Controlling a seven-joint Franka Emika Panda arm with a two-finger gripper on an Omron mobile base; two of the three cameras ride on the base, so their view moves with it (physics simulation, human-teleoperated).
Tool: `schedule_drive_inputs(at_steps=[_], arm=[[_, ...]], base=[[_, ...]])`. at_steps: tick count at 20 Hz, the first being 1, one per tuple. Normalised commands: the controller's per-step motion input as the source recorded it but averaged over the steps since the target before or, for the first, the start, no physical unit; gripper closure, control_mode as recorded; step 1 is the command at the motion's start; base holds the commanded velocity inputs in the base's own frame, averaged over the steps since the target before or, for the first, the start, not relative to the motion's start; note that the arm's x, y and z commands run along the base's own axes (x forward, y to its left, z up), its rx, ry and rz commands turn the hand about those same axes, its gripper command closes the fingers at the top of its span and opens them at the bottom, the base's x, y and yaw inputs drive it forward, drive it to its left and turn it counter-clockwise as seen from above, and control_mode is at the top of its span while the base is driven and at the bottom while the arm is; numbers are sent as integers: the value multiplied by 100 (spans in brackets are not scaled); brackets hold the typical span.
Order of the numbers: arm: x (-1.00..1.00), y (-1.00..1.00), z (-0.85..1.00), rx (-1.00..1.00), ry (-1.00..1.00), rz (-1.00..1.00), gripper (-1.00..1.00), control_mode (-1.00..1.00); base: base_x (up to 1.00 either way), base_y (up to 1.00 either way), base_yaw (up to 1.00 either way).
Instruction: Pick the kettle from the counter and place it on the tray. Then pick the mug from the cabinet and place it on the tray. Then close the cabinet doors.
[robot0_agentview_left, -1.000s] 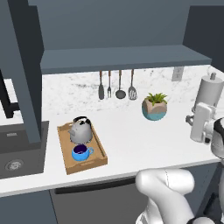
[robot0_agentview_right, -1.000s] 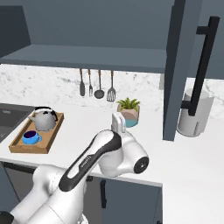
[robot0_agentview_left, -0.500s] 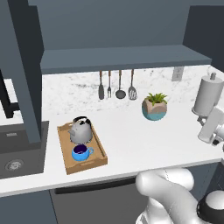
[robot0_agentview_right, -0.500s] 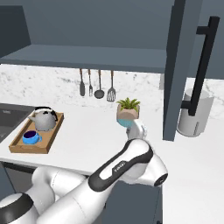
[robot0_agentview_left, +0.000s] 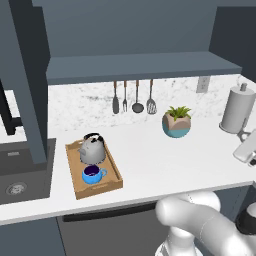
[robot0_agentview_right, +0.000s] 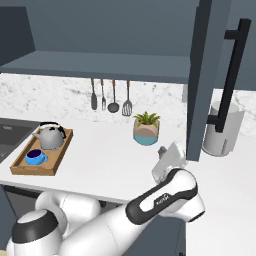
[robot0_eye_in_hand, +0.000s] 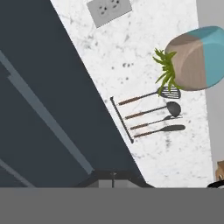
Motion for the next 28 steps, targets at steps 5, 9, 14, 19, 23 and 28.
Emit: schedule_drive_inputs(at_steps=[5,9,14,19,23,28], arm=[[0,-69,22,15,-9,0,100,-100],[0,-75,50,13,-12,0,100,-100],[4,-63,48,16,-7,0,100,-100],[26,-43,5,21,-8,0,100,-100],[21,-40,6,25,-25,2,100,-100],[4,-14,49,20,-32,2,100,-100]], base=[[0,0,0],[0,0,0],[0,0,0],[0,0,0],[0,0,0],[0,0,0]])
